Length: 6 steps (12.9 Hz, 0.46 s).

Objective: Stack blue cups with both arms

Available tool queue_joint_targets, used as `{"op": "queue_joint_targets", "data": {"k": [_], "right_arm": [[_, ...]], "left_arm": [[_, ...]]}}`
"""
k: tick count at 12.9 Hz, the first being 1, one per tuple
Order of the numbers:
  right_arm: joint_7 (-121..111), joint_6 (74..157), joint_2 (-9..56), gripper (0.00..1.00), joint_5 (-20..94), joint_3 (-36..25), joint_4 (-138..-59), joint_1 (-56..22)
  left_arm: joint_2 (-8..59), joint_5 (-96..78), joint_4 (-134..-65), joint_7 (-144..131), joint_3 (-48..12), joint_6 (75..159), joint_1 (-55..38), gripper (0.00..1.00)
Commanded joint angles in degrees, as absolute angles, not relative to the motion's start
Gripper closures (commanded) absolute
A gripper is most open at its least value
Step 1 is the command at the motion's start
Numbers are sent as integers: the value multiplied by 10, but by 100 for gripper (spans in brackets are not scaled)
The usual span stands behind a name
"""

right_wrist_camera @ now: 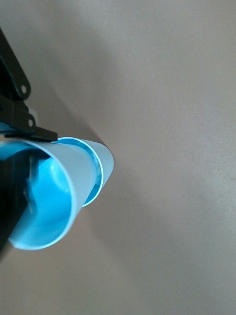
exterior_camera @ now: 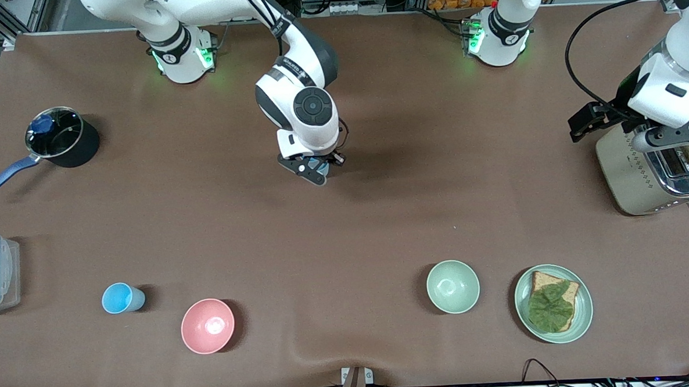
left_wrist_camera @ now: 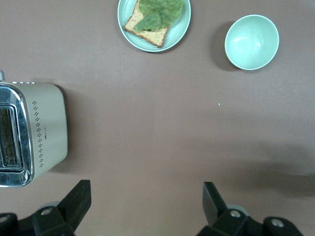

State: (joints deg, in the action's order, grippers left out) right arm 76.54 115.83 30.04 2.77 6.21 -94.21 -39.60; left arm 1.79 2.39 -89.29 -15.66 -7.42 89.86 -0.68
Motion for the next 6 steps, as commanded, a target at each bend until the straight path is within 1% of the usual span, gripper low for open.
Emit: {"op": "queue_joint_targets", "data": {"k": [1,6], "right_arm": [[773,1154,306,0,26,57,-929,-403],[773,1152,304,0,26,58,-927,-401]], "left_arm": [[-3,23,-902,-148,-78,889,3,0],[1,26,-890,-147,-80,886,-4,0]]}}
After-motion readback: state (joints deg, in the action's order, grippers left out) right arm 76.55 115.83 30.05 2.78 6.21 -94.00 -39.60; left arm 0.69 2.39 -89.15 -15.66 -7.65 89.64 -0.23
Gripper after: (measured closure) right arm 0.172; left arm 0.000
